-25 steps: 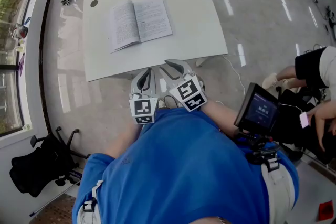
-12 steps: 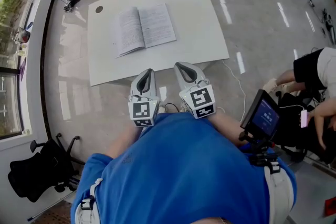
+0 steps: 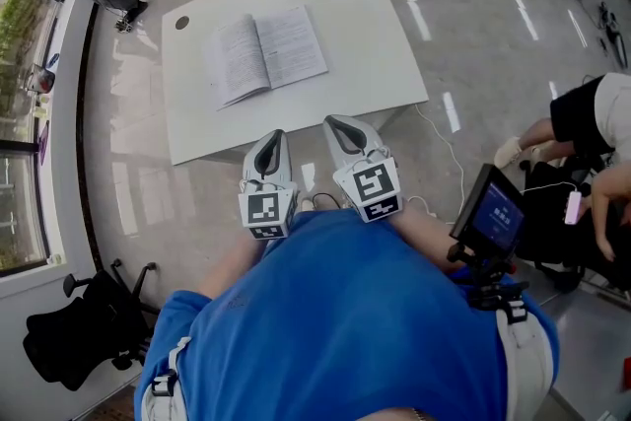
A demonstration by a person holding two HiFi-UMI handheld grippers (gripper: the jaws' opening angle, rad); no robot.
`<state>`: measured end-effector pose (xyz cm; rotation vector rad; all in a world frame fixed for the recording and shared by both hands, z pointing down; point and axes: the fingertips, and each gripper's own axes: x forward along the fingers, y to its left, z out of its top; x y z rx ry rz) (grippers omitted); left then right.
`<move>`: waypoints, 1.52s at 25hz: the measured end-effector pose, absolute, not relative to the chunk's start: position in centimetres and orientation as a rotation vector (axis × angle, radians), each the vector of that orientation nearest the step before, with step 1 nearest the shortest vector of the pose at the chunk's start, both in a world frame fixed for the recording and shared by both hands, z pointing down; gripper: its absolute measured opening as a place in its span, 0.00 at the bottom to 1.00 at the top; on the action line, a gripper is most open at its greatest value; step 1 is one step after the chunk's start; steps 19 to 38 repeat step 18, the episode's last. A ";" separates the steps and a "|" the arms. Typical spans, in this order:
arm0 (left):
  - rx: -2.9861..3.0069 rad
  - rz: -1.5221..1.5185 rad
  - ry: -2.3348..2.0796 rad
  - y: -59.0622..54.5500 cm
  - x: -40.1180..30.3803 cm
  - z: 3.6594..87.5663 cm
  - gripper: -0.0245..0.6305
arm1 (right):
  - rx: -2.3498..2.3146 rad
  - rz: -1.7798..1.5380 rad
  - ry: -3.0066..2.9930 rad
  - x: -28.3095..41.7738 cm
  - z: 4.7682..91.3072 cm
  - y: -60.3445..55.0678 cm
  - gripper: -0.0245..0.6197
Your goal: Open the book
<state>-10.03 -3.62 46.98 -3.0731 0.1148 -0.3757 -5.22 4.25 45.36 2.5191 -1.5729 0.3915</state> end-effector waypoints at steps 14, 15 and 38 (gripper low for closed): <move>-3.071 -0.377 0.089 -3.2 -9.3 47.3 0.05 | 2.507 0.379 -1.563 -5.1 45.7 4.4 0.04; -3.072 -0.377 0.091 -3.0 -9.4 47.4 0.05 | 2.505 0.378 -1.564 -5.2 45.7 4.5 0.04; -3.077 -0.375 0.100 -2.3 -9.9 47.3 0.05 | 2.503 0.376 -1.568 -5.8 45.6 5.2 0.04</move>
